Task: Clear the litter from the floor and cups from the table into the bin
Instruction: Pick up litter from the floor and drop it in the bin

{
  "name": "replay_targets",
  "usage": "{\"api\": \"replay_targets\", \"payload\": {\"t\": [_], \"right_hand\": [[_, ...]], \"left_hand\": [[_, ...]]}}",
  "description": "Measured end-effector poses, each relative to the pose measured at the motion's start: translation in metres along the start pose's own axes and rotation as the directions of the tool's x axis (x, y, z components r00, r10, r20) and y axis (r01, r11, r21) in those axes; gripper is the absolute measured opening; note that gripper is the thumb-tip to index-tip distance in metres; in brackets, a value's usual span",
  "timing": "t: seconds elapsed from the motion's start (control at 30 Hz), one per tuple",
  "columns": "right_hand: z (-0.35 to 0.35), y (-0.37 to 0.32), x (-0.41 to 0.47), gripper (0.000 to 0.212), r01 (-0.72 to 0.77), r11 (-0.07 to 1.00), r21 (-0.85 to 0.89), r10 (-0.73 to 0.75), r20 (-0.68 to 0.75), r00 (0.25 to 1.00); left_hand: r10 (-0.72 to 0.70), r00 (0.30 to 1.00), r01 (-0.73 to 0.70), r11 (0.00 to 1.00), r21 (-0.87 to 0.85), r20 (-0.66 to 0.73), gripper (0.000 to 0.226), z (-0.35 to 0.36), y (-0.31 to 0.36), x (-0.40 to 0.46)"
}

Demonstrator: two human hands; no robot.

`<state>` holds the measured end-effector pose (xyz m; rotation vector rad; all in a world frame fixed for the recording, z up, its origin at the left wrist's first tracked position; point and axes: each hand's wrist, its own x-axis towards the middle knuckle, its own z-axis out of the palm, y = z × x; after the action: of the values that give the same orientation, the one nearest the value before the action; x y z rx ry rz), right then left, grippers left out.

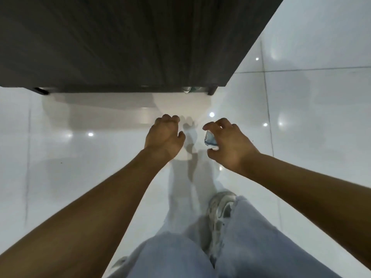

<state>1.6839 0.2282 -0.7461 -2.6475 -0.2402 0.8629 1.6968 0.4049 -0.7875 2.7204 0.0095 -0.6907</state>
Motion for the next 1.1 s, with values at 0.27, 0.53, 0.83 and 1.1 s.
{"api": "replay_targets", "payload": {"t": [0.27,0.53,0.83,1.1], "right_hand": [[0.035,0.040,0.031,0.057,0.055,0.998,0.032,-0.054,-0.026,0.998],[0.043,0.060,0.038,0.057,0.055,0.997,0.050,-0.053,-0.035,0.998],[0.040,0.080,0.040,0.058,-0.001,0.999,0.036,0.003,-0.046,0.999],[0.038,0.086,0.041,0.057,-0.009,0.999,0.050,0.012,-0.058,0.998]], "left_hand": [[0.069,0.982,-0.064,0.997,0.031,-0.178,0.042,0.068,-0.014,0.062],[0.098,0.947,-0.093,0.995,0.030,-0.306,0.054,0.084,-0.005,0.098],[0.083,0.926,-0.033,0.989,0.141,-0.368,0.061,0.083,0.008,0.142],[0.135,0.921,-0.121,0.991,0.061,-0.366,0.031,0.068,0.015,0.166]]}}
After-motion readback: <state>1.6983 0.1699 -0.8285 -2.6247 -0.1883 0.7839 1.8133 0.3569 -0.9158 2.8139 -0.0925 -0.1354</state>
